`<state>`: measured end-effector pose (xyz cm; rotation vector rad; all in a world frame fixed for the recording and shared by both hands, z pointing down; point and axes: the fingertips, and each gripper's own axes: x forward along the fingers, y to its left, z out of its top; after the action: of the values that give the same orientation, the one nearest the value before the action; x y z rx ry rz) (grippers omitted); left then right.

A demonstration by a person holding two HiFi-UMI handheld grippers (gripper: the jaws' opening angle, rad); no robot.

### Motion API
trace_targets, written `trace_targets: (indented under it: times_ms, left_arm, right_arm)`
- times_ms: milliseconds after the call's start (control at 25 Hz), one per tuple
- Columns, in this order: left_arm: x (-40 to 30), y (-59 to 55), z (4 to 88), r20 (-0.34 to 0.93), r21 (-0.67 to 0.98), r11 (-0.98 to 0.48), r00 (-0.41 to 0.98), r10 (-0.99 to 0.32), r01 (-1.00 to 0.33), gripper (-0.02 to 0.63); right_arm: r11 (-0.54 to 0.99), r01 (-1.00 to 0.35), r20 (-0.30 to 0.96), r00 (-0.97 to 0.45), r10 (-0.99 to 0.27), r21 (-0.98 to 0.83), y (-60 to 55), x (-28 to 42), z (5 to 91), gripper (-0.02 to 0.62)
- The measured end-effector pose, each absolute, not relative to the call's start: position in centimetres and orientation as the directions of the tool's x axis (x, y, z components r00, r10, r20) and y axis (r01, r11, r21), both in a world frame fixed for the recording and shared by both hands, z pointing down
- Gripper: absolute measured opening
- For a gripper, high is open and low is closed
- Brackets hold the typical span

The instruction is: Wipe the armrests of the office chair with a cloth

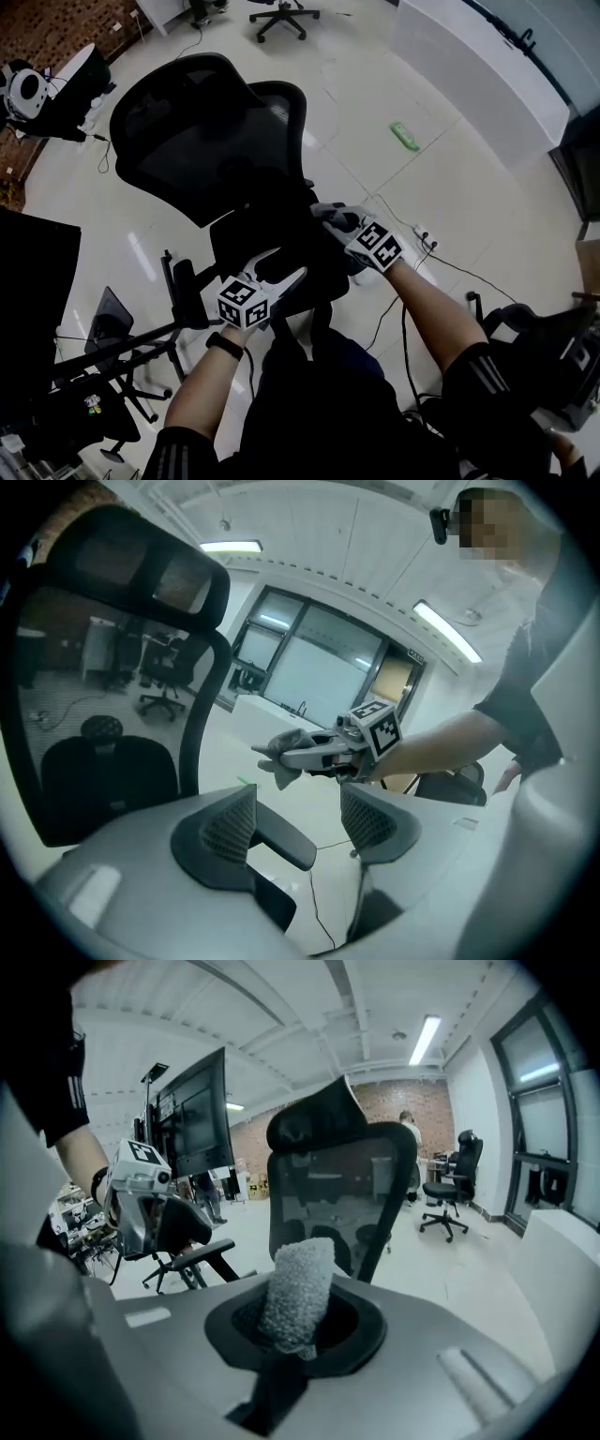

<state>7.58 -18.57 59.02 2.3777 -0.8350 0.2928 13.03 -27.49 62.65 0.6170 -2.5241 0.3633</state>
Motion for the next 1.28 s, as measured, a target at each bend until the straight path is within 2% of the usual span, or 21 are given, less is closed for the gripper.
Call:
trace_targets:
  times_ms: [360,640,840,1280]
  left_arm:
    - [9.2,-20.0,66.7,0.468,0.507,-0.608,0.788,-0.401,-0.611,0.305]
    - [10.4,-19.9,69.6,0.494,0.533,-0.606,0.799,-0.343,-0.590,0.307]
    - [11.4,-19.7,70.1,0.495,0.544,-0.608,0.807,-0.323,-0.577,0.307]
    - [12.9,-21.0,70.3,0.489,0.550,-0.623,0.819,-0.300,-0.556,0.307]
  right_arm:
    - [0.876,-0.474,0.732,-0.627,-0.268,-0.085,-31.5,13.9,73.7,0.038]
    - [0.906,-0.421,0.808,-0.549,-0.213,-0.047,-32.6,13.4,78.7,0.038]
    - [0.943,-0.332,0.871,-0.464,-0.161,-0.003,-31.4,15.0,82.0,0.038]
    - [0.968,-0.252,0.869,-0.475,-0.141,0.019,-31.7,14.6,83.0,0.038]
